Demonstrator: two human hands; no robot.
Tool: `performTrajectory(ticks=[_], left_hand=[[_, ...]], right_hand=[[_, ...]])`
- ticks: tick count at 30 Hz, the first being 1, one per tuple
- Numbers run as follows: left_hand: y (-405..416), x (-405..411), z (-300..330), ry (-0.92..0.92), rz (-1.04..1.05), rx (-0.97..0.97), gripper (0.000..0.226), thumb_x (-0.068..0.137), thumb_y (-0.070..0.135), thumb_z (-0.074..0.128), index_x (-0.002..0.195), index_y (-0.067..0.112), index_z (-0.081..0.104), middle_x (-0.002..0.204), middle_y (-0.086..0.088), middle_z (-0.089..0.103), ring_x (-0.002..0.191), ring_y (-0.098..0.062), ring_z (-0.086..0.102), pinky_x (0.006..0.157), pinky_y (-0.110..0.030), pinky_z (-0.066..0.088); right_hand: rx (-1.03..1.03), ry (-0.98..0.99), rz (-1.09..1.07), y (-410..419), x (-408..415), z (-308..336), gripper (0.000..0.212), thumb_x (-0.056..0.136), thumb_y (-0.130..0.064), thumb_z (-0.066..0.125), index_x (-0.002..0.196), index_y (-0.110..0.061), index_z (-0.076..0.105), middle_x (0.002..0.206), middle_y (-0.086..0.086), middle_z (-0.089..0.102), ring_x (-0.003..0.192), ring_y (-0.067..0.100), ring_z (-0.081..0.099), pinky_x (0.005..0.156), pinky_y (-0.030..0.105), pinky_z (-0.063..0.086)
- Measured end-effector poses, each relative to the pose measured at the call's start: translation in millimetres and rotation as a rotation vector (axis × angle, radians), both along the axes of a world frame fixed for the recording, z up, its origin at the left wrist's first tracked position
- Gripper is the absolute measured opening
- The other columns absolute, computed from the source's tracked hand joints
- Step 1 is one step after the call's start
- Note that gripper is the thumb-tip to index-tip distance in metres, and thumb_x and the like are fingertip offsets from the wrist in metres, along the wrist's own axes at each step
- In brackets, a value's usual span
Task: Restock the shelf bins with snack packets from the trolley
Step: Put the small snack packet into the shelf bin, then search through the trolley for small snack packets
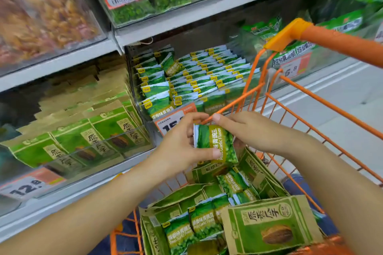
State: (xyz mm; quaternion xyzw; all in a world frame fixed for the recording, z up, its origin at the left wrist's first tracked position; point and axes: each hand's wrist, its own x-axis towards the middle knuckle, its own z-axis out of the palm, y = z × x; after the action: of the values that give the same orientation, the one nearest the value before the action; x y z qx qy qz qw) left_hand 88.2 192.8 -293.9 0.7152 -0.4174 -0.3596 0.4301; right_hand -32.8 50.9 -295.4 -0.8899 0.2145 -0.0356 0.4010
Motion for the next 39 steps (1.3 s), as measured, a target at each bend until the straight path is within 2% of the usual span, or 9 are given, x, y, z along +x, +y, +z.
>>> performTrajectory(ticks=[3,11,15,18,21,25,30,35,39], left_hand=[[0.2,-4.8,13.0,0.094,0.095,-0.103,0.062,0.073,-0.002,0.077,0.124,0.018,0.05,0.113,-0.011,0.067,0.092,-0.017,0.067,0.075,-0.024,0.057],[-6.7,-3.3,22.3,0.275,0.136,-0.035,0.025,0.09,0.024,0.06,0.106,0.008,0.069,0.1,-0.007,0.074,0.096,-0.016,0.07,0.081,-0.027,0.057],[-10.7,0.3,24.7,0.22,0.146,-0.034,0.022,0.088,0.019,0.063,0.104,0.005,0.071,0.096,-0.011,0.074,0.09,-0.021,0.071,0.077,-0.029,0.058],[-15.9,7.3,34.1,0.113,0.189,-0.132,0.017,0.087,0.011,0.065,0.1,0.002,0.071,0.094,-0.015,0.074,0.081,-0.019,0.07,0.076,-0.031,0.059],[-32.0,33.8,46.9,-0.335,0.231,-0.217,0.009,0.088,0.02,0.068,0.091,0.013,0.072,0.083,-0.002,0.073,0.074,-0.003,0.065,0.066,-0.015,0.049],[-73.7,77.8,43.6,-0.789,0.27,-0.095,0.016,0.089,0.035,0.065,0.099,0.022,0.067,0.094,0.004,0.07,0.09,-0.013,0.062,0.072,-0.026,0.043],[-128.8,138.0,43.3,-0.855,0.427,0.217,0.033,0.089,0.04,0.063,0.115,0.018,0.064,0.114,-0.011,0.067,0.106,-0.03,0.061,0.082,-0.031,0.045],[-150.3,170.7,40.9,-0.812,0.365,0.441,0.058,0.097,0.04,0.052,0.144,0.009,0.037,0.144,-0.012,0.045,0.127,-0.03,0.047,0.091,-0.032,0.039],[-161.4,179.1,30.7,-0.917,0.282,0.502,0.055,0.097,0.037,0.054,0.143,0.009,0.04,0.139,-0.013,0.05,0.12,-0.031,0.053,0.092,-0.034,0.043]], right_hand=[[0.212,-0.233,-0.01,1.7,0.7,4.5,0.044,0.082,-0.057,0.048,0.06,-0.022,0.061,0.048,-0.002,0.049,0.048,0.014,0.059,0.052,0.022,0.044],[0.104,-0.533,-0.118,0.3,2.1,2.0,0.048,0.091,-0.046,0.046,0.05,-0.023,0.034,0.041,-0.01,0.027,0.04,0.005,0.029,0.045,0.016,0.023],[-0.001,-0.518,-0.207,-0.5,2.8,-1.7,0.054,0.093,-0.049,0.038,0.045,-0.026,0.033,0.035,-0.009,0.036,0.037,0.005,0.039,0.045,0.015,0.026],[-0.321,-0.435,-0.276,-6.3,1.4,-10.5,0.061,0.096,-0.06,0.021,0.054,-0.023,0.047,0.049,-0.005,0.051,0.052,0.01,0.051,0.054,0.031,0.034],[-0.565,-0.314,-0.307,-12.3,3.6,-22.3,0.061,0.091,-0.058,0.011,0.087,-0.024,0.062,0.074,-0.01,0.051,0.08,0.02,0.057,0.059,0.03,0.031],[-0.629,-0.338,-0.269,-18.4,9.2,-35.2,0.055,0.097,-0.047,0.023,0.105,-0.016,0.067,0.101,0.001,0.061,0.099,0.024,0.055,0.08,0.037,0.042],[-0.779,-0.211,-0.208,-16.5,14.7,-49.4,0.058,0.097,-0.048,0.023,0.108,-0.012,0.068,0.116,0.009,0.065,0.12,0.031,0.055,0.107,0.042,0.023],[-0.807,-0.128,-0.171,-9.8,24.7,-57.0,0.055,0.095,-0.048,0.026,0.11,-0.014,0.067,0.117,0.008,0.066,0.125,0.029,0.052,0.107,0.048,0.02],[-0.835,-0.147,-0.169,-10.9,24.3,-56.3,0.055,0.096,-0.047,0.026,0.109,-0.014,0.067,0.115,0.008,0.066,0.124,0.03,0.053,0.106,0.048,0.022]])
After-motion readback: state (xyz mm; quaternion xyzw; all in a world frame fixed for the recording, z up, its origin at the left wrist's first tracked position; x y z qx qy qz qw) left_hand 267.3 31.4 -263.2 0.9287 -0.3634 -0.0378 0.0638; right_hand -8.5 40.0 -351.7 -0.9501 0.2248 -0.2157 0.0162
